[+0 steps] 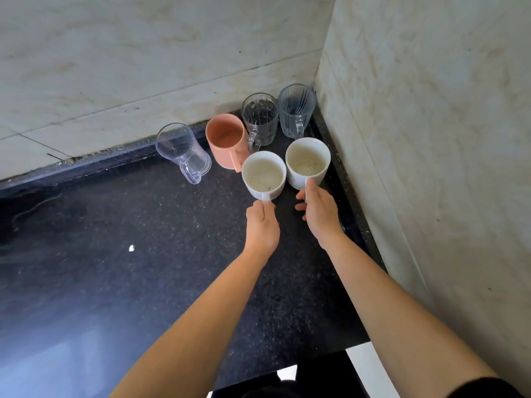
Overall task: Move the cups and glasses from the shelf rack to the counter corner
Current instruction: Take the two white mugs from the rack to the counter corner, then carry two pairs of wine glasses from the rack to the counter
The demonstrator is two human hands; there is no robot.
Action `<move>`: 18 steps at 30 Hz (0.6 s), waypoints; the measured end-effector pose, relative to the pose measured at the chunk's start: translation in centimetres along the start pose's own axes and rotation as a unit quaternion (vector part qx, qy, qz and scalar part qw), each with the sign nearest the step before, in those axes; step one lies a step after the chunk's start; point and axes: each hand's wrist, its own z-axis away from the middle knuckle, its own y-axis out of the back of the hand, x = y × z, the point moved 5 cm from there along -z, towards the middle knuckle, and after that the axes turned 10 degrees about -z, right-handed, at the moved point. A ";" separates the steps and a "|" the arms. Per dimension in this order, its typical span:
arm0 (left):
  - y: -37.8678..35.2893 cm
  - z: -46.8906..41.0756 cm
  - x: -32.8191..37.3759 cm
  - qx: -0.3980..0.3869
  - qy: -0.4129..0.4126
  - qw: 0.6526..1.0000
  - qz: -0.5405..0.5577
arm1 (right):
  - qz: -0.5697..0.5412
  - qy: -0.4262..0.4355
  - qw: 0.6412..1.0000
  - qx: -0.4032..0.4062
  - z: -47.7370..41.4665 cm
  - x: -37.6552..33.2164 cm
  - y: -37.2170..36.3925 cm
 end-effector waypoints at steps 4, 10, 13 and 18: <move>2.3 1.0 1.1 -0.015 -0.016 0.995 -0.093 | 0.067 -0.026 0.997 -0.001 0.7 -0.6 0.9; 11.8 3.8 6.7 0.117 -0.154 0.947 -0.257 | 0.172 0.053 0.981 0.076 3.3 -7.2 1.9; 18.7 6.7 10.4 0.258 -0.244 0.866 -0.352 | 0.247 0.254 0.933 0.064 5.9 -15.0 -0.4; 30.3 15.1 12.4 0.457 -0.256 0.750 -0.403 | 0.286 0.543 0.790 0.016 13.0 -26.0 -6.9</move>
